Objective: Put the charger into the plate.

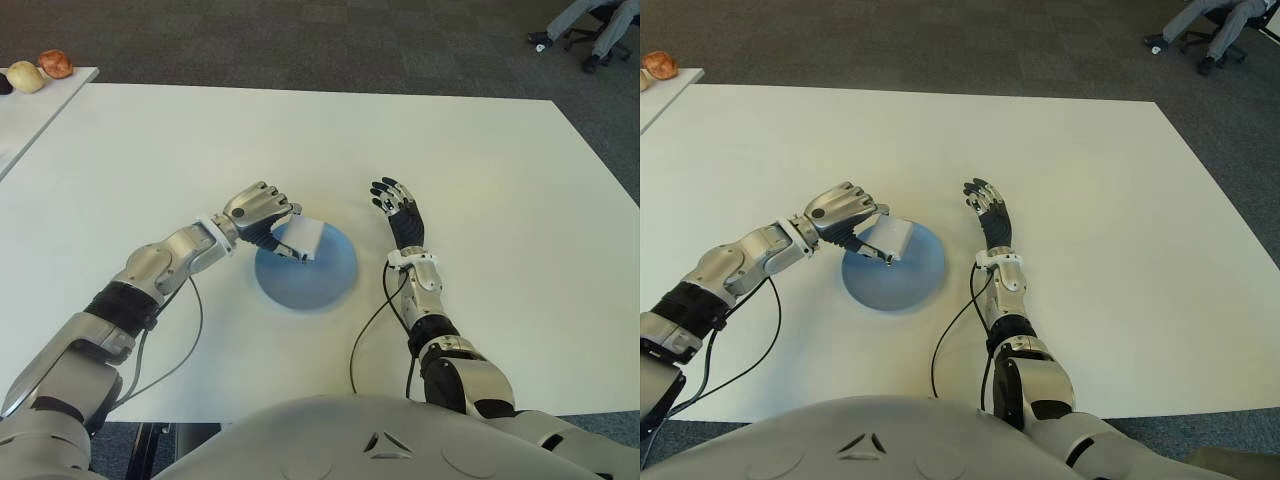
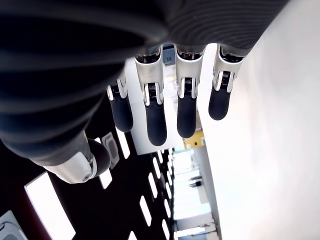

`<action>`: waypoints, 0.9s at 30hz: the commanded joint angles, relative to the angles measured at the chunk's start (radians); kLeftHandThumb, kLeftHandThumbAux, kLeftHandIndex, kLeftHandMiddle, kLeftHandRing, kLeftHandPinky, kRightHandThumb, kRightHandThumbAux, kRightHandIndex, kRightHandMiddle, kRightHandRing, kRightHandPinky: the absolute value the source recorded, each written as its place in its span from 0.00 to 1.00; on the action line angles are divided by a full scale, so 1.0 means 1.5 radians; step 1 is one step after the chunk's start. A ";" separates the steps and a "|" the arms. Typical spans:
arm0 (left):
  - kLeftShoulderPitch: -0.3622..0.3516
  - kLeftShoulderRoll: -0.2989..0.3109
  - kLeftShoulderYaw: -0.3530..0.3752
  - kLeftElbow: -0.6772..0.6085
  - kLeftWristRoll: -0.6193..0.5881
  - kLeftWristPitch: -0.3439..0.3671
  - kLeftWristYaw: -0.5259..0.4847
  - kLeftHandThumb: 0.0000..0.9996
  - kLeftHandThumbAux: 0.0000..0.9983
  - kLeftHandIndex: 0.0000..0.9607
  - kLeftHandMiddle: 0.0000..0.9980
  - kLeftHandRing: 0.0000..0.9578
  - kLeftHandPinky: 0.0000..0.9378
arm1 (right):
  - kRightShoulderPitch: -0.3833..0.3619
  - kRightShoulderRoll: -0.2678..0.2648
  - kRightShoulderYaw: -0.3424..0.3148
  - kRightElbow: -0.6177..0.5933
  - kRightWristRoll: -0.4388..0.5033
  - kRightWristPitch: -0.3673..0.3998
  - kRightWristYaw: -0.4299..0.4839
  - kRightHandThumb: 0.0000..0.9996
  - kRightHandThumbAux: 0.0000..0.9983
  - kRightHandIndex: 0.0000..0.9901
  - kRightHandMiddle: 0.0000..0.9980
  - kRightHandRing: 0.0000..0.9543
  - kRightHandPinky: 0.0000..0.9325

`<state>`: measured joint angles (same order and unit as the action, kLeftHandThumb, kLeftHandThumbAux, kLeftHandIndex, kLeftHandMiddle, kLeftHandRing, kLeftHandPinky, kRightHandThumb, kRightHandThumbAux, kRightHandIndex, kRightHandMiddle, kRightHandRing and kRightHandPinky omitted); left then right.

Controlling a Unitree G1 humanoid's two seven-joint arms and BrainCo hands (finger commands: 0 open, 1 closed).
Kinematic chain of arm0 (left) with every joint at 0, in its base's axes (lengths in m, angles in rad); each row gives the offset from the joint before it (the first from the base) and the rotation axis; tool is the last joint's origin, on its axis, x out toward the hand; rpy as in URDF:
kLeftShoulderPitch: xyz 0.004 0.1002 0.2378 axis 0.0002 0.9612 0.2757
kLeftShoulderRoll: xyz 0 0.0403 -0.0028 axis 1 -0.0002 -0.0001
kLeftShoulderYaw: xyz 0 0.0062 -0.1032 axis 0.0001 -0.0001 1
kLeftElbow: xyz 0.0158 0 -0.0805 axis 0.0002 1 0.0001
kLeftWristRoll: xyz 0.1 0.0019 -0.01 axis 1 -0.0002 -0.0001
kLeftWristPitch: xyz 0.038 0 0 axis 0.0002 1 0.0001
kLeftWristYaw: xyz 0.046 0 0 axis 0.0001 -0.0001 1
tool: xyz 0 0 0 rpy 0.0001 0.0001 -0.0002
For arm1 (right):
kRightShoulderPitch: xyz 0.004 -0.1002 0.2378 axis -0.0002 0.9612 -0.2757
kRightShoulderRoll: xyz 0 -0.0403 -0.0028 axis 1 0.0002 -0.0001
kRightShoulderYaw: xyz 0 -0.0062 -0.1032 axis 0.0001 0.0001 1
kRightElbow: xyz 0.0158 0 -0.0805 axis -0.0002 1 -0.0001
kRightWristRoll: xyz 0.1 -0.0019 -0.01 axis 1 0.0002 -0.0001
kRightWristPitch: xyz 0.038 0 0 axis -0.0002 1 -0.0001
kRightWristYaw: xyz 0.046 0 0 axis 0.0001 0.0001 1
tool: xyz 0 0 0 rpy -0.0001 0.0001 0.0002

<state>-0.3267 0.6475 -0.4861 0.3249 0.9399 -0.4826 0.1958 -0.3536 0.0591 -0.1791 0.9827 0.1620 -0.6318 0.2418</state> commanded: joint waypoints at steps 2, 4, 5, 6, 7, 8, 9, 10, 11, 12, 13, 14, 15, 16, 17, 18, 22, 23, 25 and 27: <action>0.008 -0.008 -0.002 0.020 -0.017 -0.038 0.017 0.72 0.70 0.46 0.83 0.85 0.85 | 0.051 0.014 0.002 0.033 -0.006 0.018 -0.014 0.00 0.59 0.21 0.29 0.24 0.22; 0.007 -0.007 -0.003 0.025 -0.016 -0.049 0.023 0.72 0.70 0.46 0.82 0.84 0.83 | 0.051 0.014 0.003 0.033 -0.007 0.017 -0.016 0.00 0.59 0.21 0.29 0.24 0.22; 0.006 -0.007 -0.004 0.029 -0.020 -0.058 0.019 0.71 0.70 0.46 0.82 0.82 0.81 | 0.051 0.014 0.004 0.033 -0.008 0.018 -0.018 0.00 0.59 0.21 0.29 0.24 0.22; 0.005 -0.007 -0.005 0.032 -0.022 -0.064 0.017 0.71 0.70 0.46 0.80 0.81 0.79 | 0.051 0.014 0.005 0.033 -0.008 0.019 -0.020 0.00 0.59 0.21 0.29 0.24 0.21; 0.005 -0.005 -0.007 0.033 -0.026 -0.069 0.004 0.70 0.70 0.45 0.79 0.78 0.77 | 0.051 0.013 0.006 0.033 -0.009 0.020 -0.021 0.00 0.59 0.21 0.29 0.24 0.21; 0.005 -0.004 -0.007 0.033 -0.027 -0.072 -0.005 0.59 0.61 0.43 0.73 0.73 0.71 | 0.051 0.013 0.006 0.033 -0.010 0.021 -0.021 0.00 0.59 0.20 0.29 0.24 0.22; 0.006 -0.001 -0.009 0.030 -0.026 -0.071 -0.018 0.51 0.54 0.37 0.62 0.63 0.62 | 0.051 0.013 0.007 0.034 -0.010 0.021 -0.021 0.00 0.59 0.20 0.29 0.24 0.22; 0.006 0.000 -0.010 0.028 -0.025 -0.071 -0.027 0.48 0.52 0.34 0.56 0.57 0.56 | 0.051 0.013 0.007 0.034 -0.010 0.021 -0.022 0.00 0.59 0.20 0.29 0.24 0.22; 0.007 0.001 -0.010 0.027 -0.024 -0.071 -0.032 0.43 0.48 0.29 0.47 0.47 0.48 | 0.051 0.013 0.007 0.034 -0.011 0.021 -0.022 0.00 0.59 0.20 0.29 0.24 0.22; 0.007 0.004 -0.013 0.023 -0.020 -0.072 -0.042 0.42 0.46 0.27 0.43 0.44 0.45 | 0.051 0.013 0.007 0.033 -0.011 0.021 -0.021 0.00 0.59 0.20 0.29 0.24 0.22; 0.003 0.009 -0.018 0.017 -0.013 -0.074 -0.058 0.39 0.43 0.22 0.35 0.36 0.37 | 0.050 0.013 0.007 0.034 -0.011 0.022 -0.020 0.00 0.59 0.20 0.29 0.25 0.22; 0.001 0.013 -0.022 0.012 -0.007 -0.076 -0.071 0.37 0.39 0.16 0.25 0.26 0.28 | 0.050 0.013 0.007 0.034 -0.011 0.023 -0.020 0.00 0.59 0.20 0.29 0.25 0.22; 0.000 0.018 -0.026 0.004 -0.002 -0.076 -0.086 0.36 0.37 0.14 0.22 0.22 0.25 | 0.050 0.012 0.007 0.034 -0.011 0.023 -0.019 0.00 0.59 0.20 0.29 0.25 0.22; 0.000 0.020 -0.027 -0.002 0.001 -0.076 -0.096 0.34 0.34 0.10 0.15 0.15 0.17 | 0.050 0.012 0.007 0.034 -0.010 0.024 -0.018 0.00 0.59 0.20 0.29 0.25 0.22; 0.001 0.022 -0.028 -0.011 0.002 -0.073 -0.110 0.33 0.32 0.06 0.11 0.10 0.12 | 0.050 0.012 0.006 0.035 -0.010 0.024 -0.017 0.00 0.59 0.20 0.30 0.25 0.22; 0.003 0.024 -0.028 -0.018 0.003 -0.071 -0.120 0.32 0.30 0.04 0.07 0.07 0.08 | 0.050 0.012 0.006 0.035 -0.010 0.024 -0.017 0.00 0.59 0.20 0.30 0.25 0.22; 0.008 0.038 -0.032 -0.049 0.004 -0.068 -0.169 0.28 0.22 0.01 0.02 0.02 0.02 | 0.049 0.012 0.006 0.035 -0.009 0.025 -0.015 0.00 0.59 0.20 0.30 0.26 0.23; 0.009 0.042 -0.033 -0.055 0.005 -0.071 -0.176 0.28 0.21 0.01 0.01 0.01 0.01 | 0.049 0.012 0.006 0.035 -0.009 0.024 -0.015 0.00 0.60 0.20 0.30 0.26 0.23; 0.010 0.046 -0.033 -0.063 0.006 -0.074 -0.185 0.26 0.19 0.00 0.01 0.01 0.01 | 0.049 0.013 0.006 0.035 -0.009 0.024 -0.015 0.00 0.60 0.20 0.30 0.26 0.23; 0.011 0.051 -0.033 -0.070 0.010 -0.076 -0.192 0.25 0.18 0.00 0.00 0.00 0.00 | 0.049 0.013 0.005 0.036 -0.009 0.022 -0.014 0.00 0.60 0.20 0.30 0.26 0.23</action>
<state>-0.3261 0.7050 -0.5260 0.2375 0.9356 -0.5925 -0.0594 -0.3508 0.0613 -0.1734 0.9830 0.1501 -0.6435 0.2216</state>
